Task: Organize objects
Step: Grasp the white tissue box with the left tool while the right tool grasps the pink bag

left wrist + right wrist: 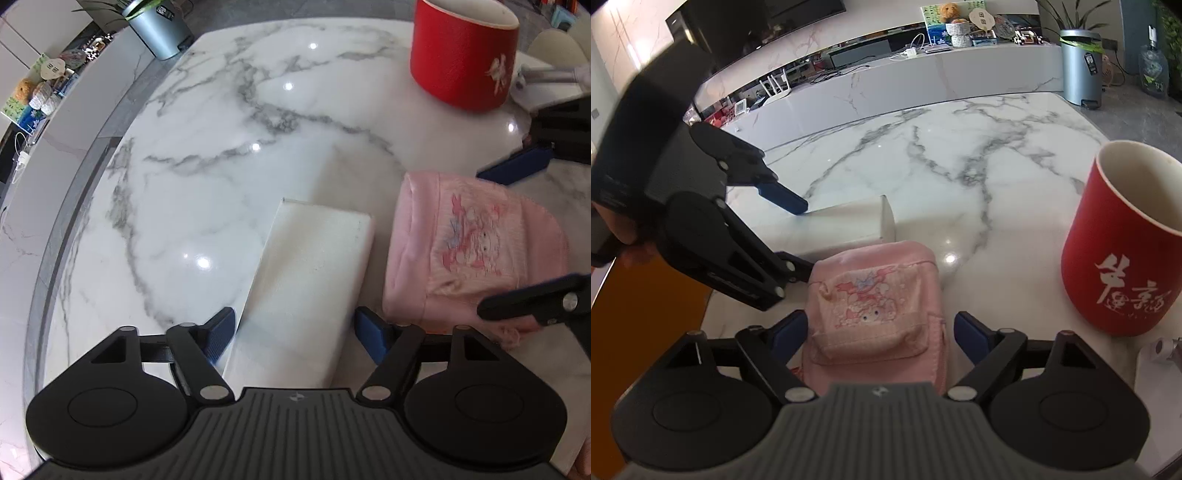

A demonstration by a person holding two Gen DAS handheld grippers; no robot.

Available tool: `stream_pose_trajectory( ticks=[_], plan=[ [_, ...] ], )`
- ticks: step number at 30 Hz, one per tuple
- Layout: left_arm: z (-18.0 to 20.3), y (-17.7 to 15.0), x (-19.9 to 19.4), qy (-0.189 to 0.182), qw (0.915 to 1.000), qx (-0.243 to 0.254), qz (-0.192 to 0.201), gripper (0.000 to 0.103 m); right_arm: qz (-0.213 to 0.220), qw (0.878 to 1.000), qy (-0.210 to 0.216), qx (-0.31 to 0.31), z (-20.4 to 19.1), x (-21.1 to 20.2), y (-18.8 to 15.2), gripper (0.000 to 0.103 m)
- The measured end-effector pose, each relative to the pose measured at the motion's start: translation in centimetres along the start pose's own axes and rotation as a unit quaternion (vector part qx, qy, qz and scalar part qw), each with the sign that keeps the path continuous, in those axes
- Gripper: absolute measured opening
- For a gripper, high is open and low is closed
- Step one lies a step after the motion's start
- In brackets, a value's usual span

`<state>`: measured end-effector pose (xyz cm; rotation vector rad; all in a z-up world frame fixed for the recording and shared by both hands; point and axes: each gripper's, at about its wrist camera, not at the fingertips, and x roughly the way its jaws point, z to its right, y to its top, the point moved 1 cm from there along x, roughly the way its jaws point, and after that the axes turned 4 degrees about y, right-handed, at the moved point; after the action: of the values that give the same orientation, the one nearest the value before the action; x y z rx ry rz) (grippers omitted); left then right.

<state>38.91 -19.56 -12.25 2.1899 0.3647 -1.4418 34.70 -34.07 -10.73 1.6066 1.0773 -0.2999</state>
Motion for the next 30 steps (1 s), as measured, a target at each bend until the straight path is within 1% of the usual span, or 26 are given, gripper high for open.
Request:
stream_pose_trajectory(
  ticks=[3, 5, 6, 9, 12, 15, 16, 21, 23, 27, 30],
  plan=[
    [-0.6, 0.4, 0.4, -0.017, 0.9996, -0.024, 0.000, 0.084, -0.004, 1.000, 0.013, 0.011, 0.4, 0.2, -0.1, 0.079],
    [-0.9, 0.4, 0.5, -0.023, 0.9988, -0.042, -0.001, 0.084, -0.008, 1.000, 0.020, 0.018, 0.5, 0.2, -0.2, 0.074],
    [-0.9, 0.4, 0.5, -0.026, 0.9986, -0.046, -0.003, 0.084, -0.008, 1.000, 0.019, 0.018, 0.5, 0.2, -0.2, 0.074],
    [-0.9, 0.5, 0.5, -0.033, 0.9961, -0.079, -0.019, 0.081, -0.016, 0.999, 0.016, 0.024, 0.6, 0.1, 0.0, 0.069],
    [-0.3, 0.5, 0.1, -0.022, 0.9939, -0.104, -0.027, 0.080, -0.022, 0.999, 0.011, 0.024, 0.4, -0.1, 0.2, 0.064],
    [0.4, -0.1, -0.4, -0.007, 0.9917, -0.126, -0.027, 0.077, -0.020, 1.000, -0.001, 0.010, -0.2, -0.7, 0.3, 0.057],
    [0.4, -0.4, -0.6, -0.005, 0.9901, -0.138, -0.026, 0.076, -0.018, 1.000, -0.005, 0.007, -0.3, -0.9, 0.2, 0.053],
    [0.3, -1.6, -3.1, 0.007, 0.9798, -0.200, -0.001, 0.074, -0.024, 0.999, 0.005, 0.026, 0.2, -1.2, 0.3, 0.045],
    [0.2, -1.7, -4.6, 0.003, 0.9777, -0.210, 0.008, 0.074, -0.023, 1.000, 0.001, 0.020, -0.2, -1.6, 0.4, 0.040],
    [0.3, -2.2, -8.2, 0.005, 0.9741, -0.224, 0.032, 0.073, -0.010, 1.000, -0.007, 0.001, -1.6, -2.8, 0.5, 0.037],
    [0.0, -2.7, -11.1, -0.003, 0.9681, -0.244, 0.055, 0.071, 0.001, 1.000, -0.016, 0.000, -2.0, -3.5, 0.4, 0.034]
  ],
)
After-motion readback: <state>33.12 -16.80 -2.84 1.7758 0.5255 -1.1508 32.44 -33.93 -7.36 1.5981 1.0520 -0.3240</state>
